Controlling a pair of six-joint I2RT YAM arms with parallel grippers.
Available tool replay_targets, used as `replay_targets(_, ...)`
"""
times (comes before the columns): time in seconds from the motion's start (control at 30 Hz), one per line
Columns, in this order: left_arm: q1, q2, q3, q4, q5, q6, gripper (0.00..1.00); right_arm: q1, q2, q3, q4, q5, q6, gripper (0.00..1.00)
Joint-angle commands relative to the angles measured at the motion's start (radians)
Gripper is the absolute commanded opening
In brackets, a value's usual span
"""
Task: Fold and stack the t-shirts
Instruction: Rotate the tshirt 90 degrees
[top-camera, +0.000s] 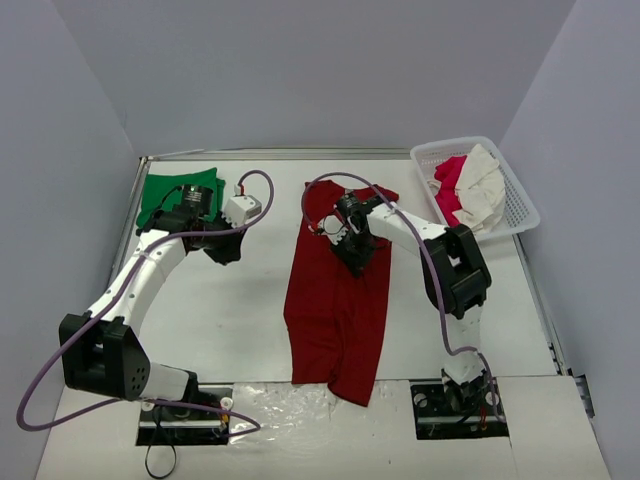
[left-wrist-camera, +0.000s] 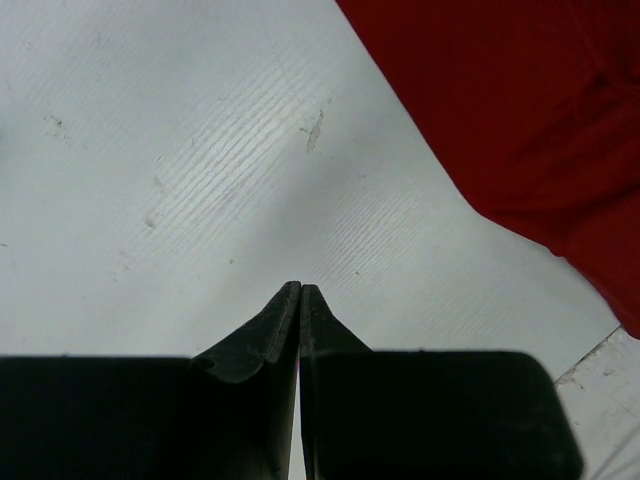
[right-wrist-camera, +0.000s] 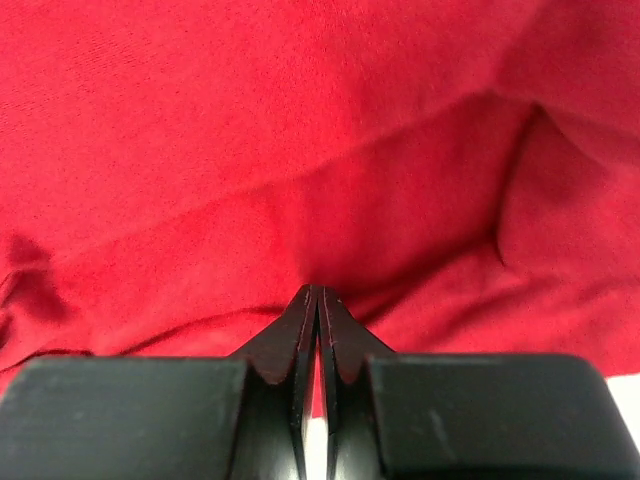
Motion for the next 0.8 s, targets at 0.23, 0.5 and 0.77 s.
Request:
replay_targets(0.23, 0.029, -0.019, -0.010, 0.017, -0.023, -0.011, 0.02, -0.036, 0.207, 0.200, -0.032, 0.089, 0.001, 0.00)
replay_targets(0.5, 0.033, 0.019, 0.019, 0.032, -0.071, -0.017, 0.02, -0.134, 0.425, 0.500, -0.022, 0.168, 0.035, 0.00)
replay_targets(0.77, 0.035, 0.137, 0.110, 0.015, -0.112, 0.004, 0.02, -0.182, 0.609, 0.868, -0.023, 0.142, 0.012, 0.00)
